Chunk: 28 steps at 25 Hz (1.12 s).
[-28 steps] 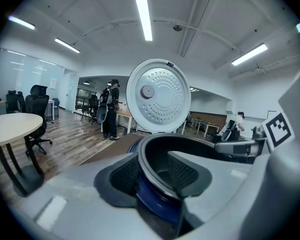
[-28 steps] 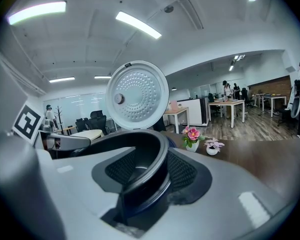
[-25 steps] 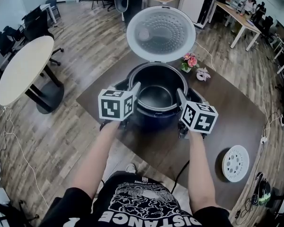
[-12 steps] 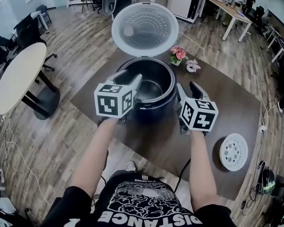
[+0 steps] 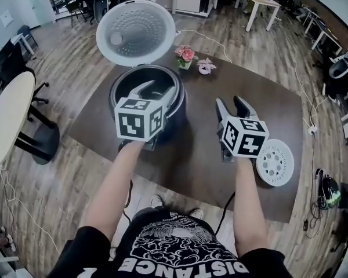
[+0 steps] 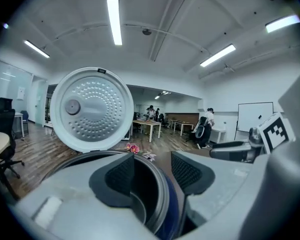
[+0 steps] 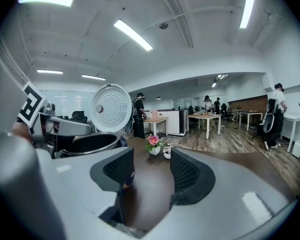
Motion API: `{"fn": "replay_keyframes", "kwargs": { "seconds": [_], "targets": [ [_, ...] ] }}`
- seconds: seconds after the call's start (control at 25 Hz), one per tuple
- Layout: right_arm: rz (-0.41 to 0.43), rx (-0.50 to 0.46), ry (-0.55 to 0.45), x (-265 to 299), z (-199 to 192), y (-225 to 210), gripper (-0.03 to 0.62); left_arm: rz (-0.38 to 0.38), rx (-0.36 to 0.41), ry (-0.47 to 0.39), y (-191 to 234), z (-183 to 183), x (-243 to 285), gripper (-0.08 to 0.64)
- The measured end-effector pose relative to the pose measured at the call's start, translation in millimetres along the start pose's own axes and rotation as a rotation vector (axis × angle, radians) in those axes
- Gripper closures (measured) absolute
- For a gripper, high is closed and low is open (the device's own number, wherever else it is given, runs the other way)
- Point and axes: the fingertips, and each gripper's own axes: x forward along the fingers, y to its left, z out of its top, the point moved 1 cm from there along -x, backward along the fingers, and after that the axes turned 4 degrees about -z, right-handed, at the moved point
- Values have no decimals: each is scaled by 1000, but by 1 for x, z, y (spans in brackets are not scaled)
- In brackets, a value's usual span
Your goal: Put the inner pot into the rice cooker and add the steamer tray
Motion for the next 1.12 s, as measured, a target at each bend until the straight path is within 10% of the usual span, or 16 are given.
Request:
{"fn": "replay_keyframes", "kwargs": {
  "seconds": [1.12],
  "targets": [
    [-478, 154, 49, -200, -81, -251, 325, -504, 96, 141, -308, -55, 136, 282]
  ]
}}
